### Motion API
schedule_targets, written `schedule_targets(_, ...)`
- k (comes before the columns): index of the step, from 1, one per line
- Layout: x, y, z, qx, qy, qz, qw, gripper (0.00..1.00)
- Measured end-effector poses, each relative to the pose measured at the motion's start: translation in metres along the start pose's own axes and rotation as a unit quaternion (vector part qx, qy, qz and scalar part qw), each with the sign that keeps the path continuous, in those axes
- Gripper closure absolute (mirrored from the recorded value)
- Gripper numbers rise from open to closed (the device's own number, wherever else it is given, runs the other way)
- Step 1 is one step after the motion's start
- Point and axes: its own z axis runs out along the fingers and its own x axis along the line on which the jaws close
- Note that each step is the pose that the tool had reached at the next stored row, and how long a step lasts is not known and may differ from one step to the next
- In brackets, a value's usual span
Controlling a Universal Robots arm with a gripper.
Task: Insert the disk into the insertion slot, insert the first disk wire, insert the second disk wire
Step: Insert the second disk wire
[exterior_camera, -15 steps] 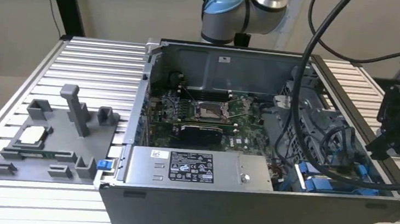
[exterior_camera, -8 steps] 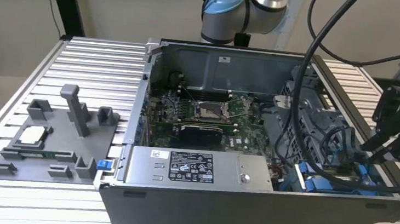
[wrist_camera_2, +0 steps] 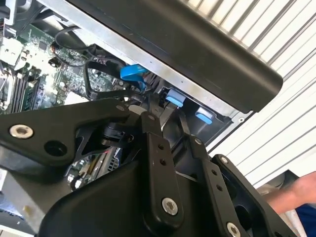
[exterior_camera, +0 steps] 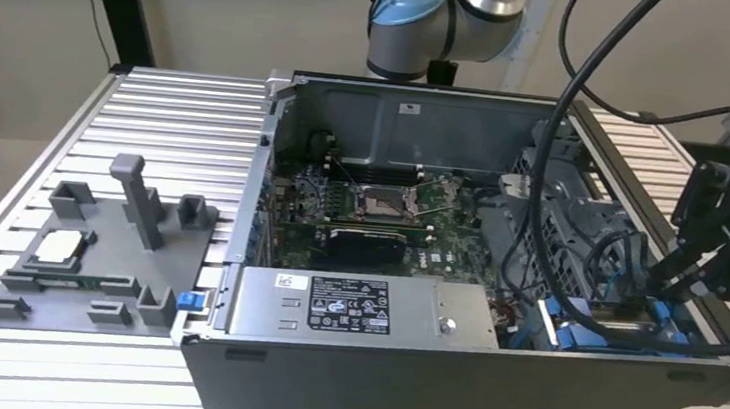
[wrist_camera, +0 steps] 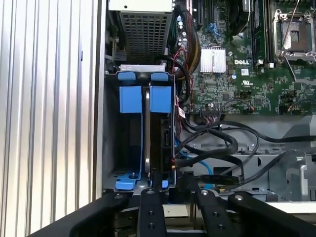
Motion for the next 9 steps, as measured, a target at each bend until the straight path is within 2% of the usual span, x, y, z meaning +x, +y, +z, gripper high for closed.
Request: schedule_targets(9, -0.0046, -0.0008, 0.0011, -0.0001, -0.0002, 0.000, 1.0000, 0.00)
